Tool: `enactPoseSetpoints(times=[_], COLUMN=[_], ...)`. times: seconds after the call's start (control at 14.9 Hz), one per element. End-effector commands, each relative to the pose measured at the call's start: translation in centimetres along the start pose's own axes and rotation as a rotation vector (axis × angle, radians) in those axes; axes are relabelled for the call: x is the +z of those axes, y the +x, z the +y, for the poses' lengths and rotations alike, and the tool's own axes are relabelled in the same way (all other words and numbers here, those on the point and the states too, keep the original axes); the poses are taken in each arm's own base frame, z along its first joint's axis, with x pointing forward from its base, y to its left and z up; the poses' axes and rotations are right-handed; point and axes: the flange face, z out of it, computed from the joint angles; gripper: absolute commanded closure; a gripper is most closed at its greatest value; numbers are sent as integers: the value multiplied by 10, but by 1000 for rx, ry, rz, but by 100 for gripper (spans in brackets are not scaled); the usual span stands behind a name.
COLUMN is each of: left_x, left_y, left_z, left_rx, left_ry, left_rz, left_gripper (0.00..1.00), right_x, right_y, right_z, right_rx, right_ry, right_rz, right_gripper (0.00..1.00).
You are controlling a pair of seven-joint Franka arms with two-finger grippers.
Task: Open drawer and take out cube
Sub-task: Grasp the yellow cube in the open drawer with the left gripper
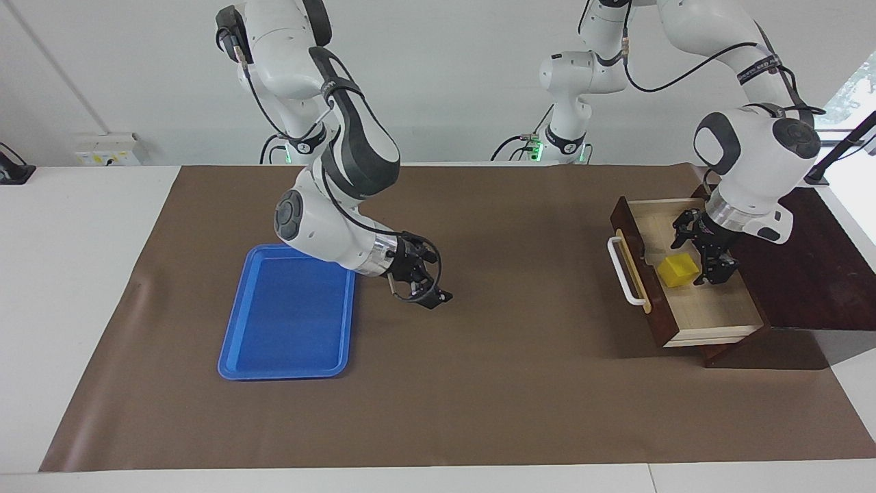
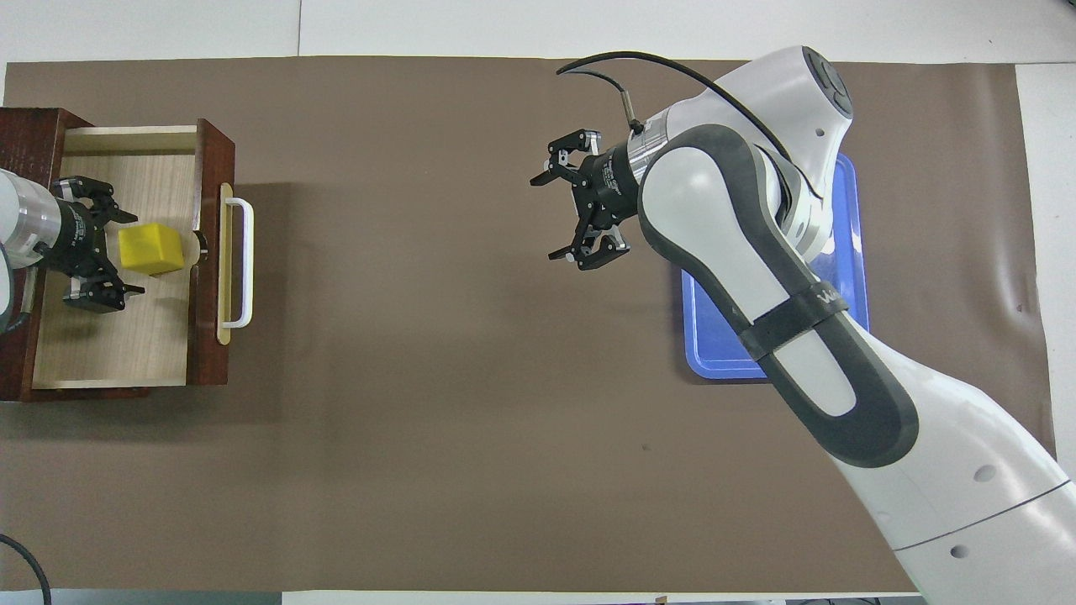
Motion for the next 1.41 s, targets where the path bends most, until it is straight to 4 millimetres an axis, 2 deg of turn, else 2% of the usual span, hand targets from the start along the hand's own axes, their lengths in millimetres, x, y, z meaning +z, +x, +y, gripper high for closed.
enactPoseSetpoints(times=[0.0, 0.2, 0.27, 0.54, 0.81, 0.94, 1.14, 1.34], left_x=[-1, -2, -2, -18, -68, -87, -89, -91], left_y=[-2, -3, -3, -3, -14, -40, -96, -161], left_z=[-10, -8, -6, 10, 37, 39, 30, 15], left_rx=[-17, -16, -14, -9, -3, 24, -10, -47], left_ry=[-21, -24, -26, -31, 18, 44, 63, 54], left_rz=[-6, -5, -5, 0, 4, 1, 15, 18], left_gripper=[6, 89, 100, 100, 100, 100, 100, 100], right_x=[-1, 3, 3, 0, -2, 3, 3, 2], right_y=[2, 6, 7, 10, 12, 15, 14, 14], right_z=[-3, 0, 0, 0, -1, 1, 2, 1], right_rx=[-17, -15, -13, -7, -8, -5, -15, -15], right_ry=[-3, -19, -21, -18, -18, -26, -27, -23], right_rz=[6, 9, 9, 11, 16, 18, 18, 19], right_gripper=[0, 0, 0, 0, 0, 0, 0, 0])
